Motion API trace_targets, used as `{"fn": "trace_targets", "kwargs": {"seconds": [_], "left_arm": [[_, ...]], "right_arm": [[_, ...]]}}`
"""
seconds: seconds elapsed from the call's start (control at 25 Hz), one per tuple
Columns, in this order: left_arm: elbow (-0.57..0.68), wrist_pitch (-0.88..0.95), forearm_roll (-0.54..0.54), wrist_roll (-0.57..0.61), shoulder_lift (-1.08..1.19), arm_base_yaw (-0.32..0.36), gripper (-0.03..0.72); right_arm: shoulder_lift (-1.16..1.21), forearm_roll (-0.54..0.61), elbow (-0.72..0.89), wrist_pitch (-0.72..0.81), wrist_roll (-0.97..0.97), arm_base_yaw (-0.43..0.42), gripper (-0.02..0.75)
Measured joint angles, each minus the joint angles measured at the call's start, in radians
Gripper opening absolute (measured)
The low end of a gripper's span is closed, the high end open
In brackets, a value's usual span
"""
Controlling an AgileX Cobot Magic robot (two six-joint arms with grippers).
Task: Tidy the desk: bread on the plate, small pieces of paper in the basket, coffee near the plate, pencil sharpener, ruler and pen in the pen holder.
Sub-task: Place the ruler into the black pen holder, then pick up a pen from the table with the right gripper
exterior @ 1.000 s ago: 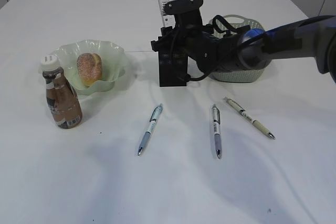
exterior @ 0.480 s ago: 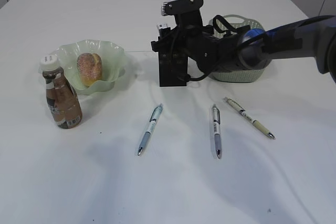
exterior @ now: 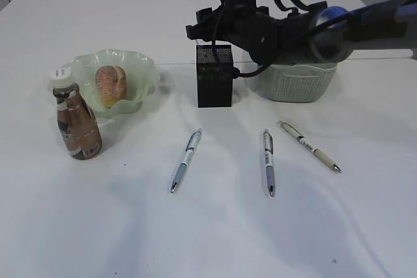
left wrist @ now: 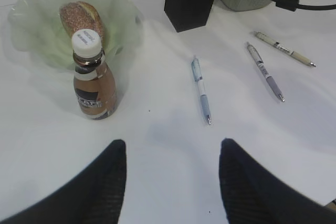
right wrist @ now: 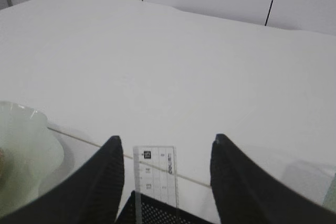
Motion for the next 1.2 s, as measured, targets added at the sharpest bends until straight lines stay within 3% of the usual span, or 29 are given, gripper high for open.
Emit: {"fn": "trace_targets", "kwargs": {"seconds": [0.36,0.88,0.96,1.0,1.04,1.2], "left_arm": [[0.0,-0.011,0.0,0.0,0.0,0.0,0.394],[0.0,-0.005,-0.008,0.0,0.0,0.0,0.394],[0.0,0.006,-0.008,0.0,0.0,0.0,0.394],[0.0,0.017,-0.008,0.0,0.0,0.0,0.394],[0.0,0.025,-0.008,0.0,0.0,0.0,0.394],[0.0,0.044,-0.004,0.0,0.0,0.0,0.394]], "right_arm": [[-0.12,0.0,0.0,0.258,-0.011,0.0,0.423],[-0.323,-0.114,-0.003,0.974,-0.014,0.0,0.423],[-0.336,-0.123,-0.02,1.139,0.016,0.0,0.423],[-0.336,-0.123,-0.02,1.139,0.016,0.0,0.423],[-0.339,-0.127,-0.034,1.243,0.046,0.0,0.423],[-0.342,-0.129,-0.063,1.421,0.117,0.0,0.423]]}}
